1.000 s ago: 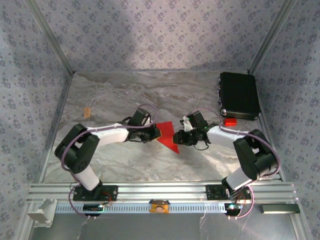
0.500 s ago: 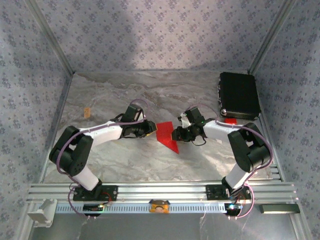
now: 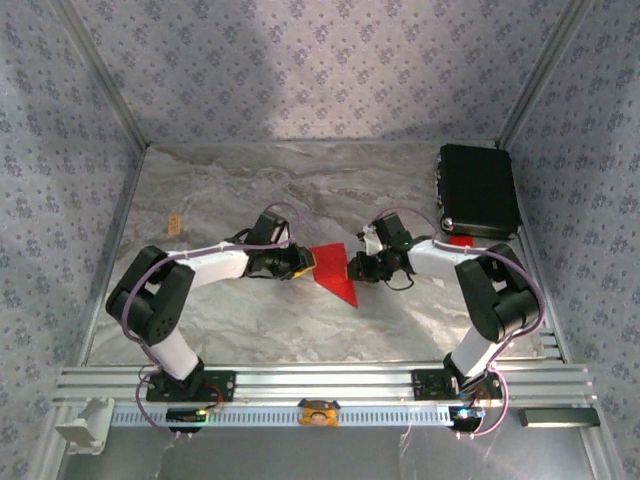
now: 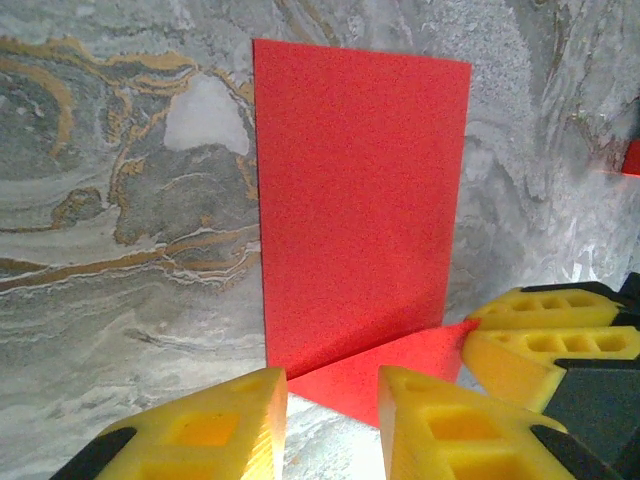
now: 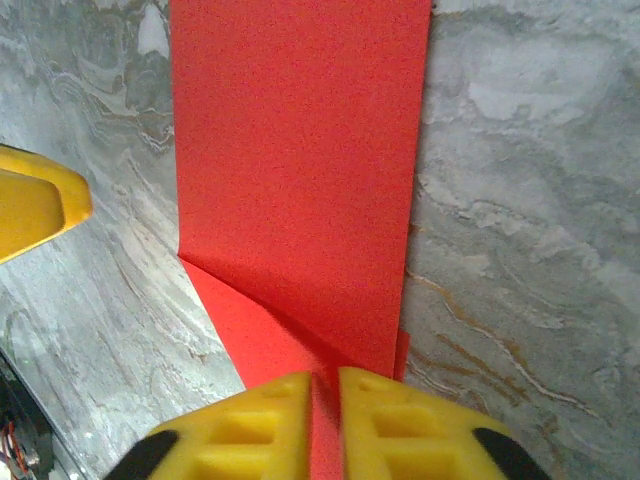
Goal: Fold a paper plane with a square sheet of paper (pick it up from the middle)
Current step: Third fold the triangle at the center of the table.
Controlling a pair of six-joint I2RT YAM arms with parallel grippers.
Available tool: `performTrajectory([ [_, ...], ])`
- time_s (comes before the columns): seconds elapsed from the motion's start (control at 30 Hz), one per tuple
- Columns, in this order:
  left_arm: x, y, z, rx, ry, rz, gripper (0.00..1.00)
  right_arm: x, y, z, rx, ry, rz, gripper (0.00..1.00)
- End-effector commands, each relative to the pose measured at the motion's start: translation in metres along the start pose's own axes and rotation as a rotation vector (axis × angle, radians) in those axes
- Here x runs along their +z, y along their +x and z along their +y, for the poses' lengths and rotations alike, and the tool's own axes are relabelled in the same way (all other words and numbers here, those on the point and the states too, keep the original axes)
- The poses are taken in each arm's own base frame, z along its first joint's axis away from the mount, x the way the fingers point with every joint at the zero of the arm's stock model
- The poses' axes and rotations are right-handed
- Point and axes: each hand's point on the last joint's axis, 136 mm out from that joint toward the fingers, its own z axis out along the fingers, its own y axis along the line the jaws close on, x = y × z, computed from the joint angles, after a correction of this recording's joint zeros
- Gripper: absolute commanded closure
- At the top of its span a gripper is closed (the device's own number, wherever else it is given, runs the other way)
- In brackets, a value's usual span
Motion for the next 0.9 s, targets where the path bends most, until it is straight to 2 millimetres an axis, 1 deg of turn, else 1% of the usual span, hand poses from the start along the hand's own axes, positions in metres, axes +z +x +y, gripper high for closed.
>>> performTrajectory([
  [0.0, 0.002, -0.004, -0.007, 0.010, 0.021, 0.010, 0.71, -0.008, -0.001, 0.006, -0.021, -0.030, -0.018, 0.90],
  [0.17, 0.001, -0.007, -0.009, 0.011, 0.024, 0.003, 0.70, -0.013, -0.002, 0.006, -0.023, -0.040, -0.036, 0.93],
  [0.3, 0.001, -0.011, -0.012, 0.014, 0.033, -0.007, 0.68, -0.020, -0.005, 0.008, -0.012, -0.071, -0.069, 0.96],
  [0.5, 0.004, -0.016, -0.019, 0.014, 0.050, -0.010, 0.56, -0.026, -0.006, 0.006, 0.002, -0.092, -0.090, 0.97],
  [0.63, 0.008, -0.018, -0.024, 0.010, 0.073, -0.006, 0.53, -0.025, -0.006, 0.006, 0.008, -0.098, -0.091, 0.97],
  [0.87, 0.017, -0.020, -0.023, -0.007, 0.086, 0.000, 0.54, -0.025, -0.005, 0.004, 0.013, -0.096, -0.092, 0.97],
])
